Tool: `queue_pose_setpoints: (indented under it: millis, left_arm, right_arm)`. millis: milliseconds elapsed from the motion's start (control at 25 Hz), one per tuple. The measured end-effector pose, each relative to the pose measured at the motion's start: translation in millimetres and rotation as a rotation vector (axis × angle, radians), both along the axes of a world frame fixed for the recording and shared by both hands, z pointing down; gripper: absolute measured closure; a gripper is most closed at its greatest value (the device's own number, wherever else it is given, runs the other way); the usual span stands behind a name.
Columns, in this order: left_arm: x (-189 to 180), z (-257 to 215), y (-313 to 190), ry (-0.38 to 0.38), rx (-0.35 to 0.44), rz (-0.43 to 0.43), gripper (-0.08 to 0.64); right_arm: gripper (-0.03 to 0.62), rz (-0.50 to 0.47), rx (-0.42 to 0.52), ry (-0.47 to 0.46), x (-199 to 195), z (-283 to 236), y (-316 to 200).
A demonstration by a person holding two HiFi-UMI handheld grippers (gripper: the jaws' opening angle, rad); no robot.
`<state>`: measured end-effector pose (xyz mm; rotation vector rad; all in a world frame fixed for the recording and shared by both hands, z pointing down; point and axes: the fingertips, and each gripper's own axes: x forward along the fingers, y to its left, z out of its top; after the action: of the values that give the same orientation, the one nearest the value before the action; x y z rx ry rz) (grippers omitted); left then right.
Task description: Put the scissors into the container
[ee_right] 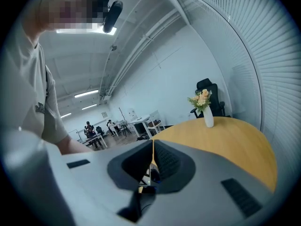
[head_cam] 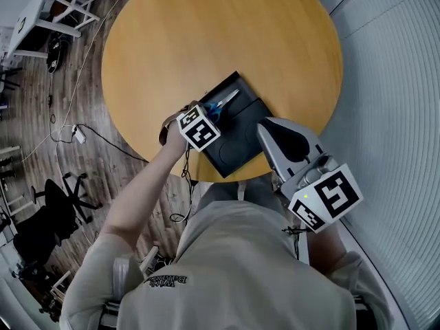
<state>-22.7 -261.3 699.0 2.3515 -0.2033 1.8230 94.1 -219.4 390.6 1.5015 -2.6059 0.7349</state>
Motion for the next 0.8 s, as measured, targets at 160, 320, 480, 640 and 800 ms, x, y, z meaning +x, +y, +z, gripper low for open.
queue_pose_setpoints:
  millis: [160,320,480,640,800]
  left_arm:
    - [-6,11,2,-0.078,-0.016,0.033,0.468]
    - [-6,22,3,-0.122,-0.056,0.041,0.466]
    - [-6,30,2,-0.152,-0.079,0.058,0.465]
    - [-13,37,7,-0.179,-0.102,0.057,0.465]
    - [-12,38,9,-0.182,-0.107,0.06,0.462]
  right_arm:
    - [0.561,-0.004,-0.015,-0.006,1,6,1]
    - [0.561,-0.003,-0.025,-0.009,7,11,-3]
    - [0.561,-0.004,-0.031,-0.009,11,13,-7]
    - [0.561,-0.005,-0.039,-0.009,11,15,-5]
    - [0.561,-0.003,-0.043,-0.009,13,18,-6]
